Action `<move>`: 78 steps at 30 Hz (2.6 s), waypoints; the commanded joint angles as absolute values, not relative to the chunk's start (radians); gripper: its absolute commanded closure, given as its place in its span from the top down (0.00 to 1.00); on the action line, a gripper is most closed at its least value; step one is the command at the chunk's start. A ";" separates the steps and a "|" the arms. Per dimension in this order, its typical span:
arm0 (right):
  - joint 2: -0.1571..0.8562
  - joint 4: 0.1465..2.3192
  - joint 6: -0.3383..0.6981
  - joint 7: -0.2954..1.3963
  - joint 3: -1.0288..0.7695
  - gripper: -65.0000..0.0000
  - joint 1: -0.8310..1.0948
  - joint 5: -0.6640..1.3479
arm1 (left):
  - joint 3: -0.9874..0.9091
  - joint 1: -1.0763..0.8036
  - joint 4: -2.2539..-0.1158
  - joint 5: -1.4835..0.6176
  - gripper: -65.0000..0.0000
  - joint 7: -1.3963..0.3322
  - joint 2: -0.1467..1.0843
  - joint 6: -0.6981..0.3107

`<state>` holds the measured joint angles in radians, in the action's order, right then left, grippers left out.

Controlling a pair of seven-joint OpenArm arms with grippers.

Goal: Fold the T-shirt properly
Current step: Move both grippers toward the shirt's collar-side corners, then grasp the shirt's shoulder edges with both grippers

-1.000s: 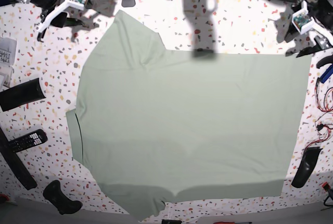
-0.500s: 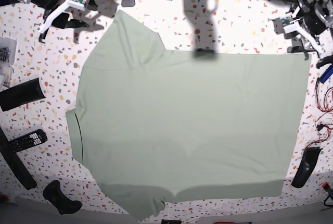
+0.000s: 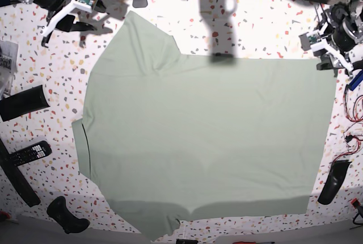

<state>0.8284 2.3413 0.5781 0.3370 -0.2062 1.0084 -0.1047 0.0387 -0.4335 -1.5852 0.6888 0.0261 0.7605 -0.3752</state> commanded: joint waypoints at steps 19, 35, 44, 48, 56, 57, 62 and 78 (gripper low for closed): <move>0.796 2.356 0.567 0.321 -0.198 0.40 1.011 -0.053 | 0.029 -0.366 -1.432 0.688 0.00 0.088 0.757 -0.362; 0.684 2.247 0.492 0.295 0.047 0.57 0.822 -0.320 | 0.029 -0.366 -1.433 0.688 0.00 0.088 0.757 -0.362; 0.672 2.022 0.462 0.307 0.327 0.57 0.608 -0.361 | 0.029 -0.366 -1.433 0.688 0.00 0.088 0.757 -0.362; 0.628 1.933 0.410 0.363 0.400 0.57 0.523 -0.361 | 0.029 -0.366 -1.433 0.687 0.00 0.088 0.757 -0.362; 0.579 1.892 0.386 0.502 0.413 0.55 0.453 -0.364 | 0.029 -0.366 -1.433 0.687 0.00 0.088 0.757 -0.362; 0.579 1.892 0.386 0.509 0.413 0.51 0.451 -0.363 | 0.029 -0.366 -1.433 0.687 0.00 0.088 0.757 -0.362; 0.579 1.892 0.365 0.566 0.413 0.38 0.451 -0.364 | 0.029 -0.366 -1.433 0.687 0.00 0.088 0.757 -0.362; 0.579 1.893 0.321 0.585 0.413 0.00 0.449 -0.364 | 0.029 -0.366 -1.433 0.687 0.00 0.087 0.757 -0.362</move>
<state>0.5659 1.8866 0.3279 0.5674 0.4179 0.4507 -0.3489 0.0372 -0.3656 -1.4265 0.6857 0.0864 0.7399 -0.3622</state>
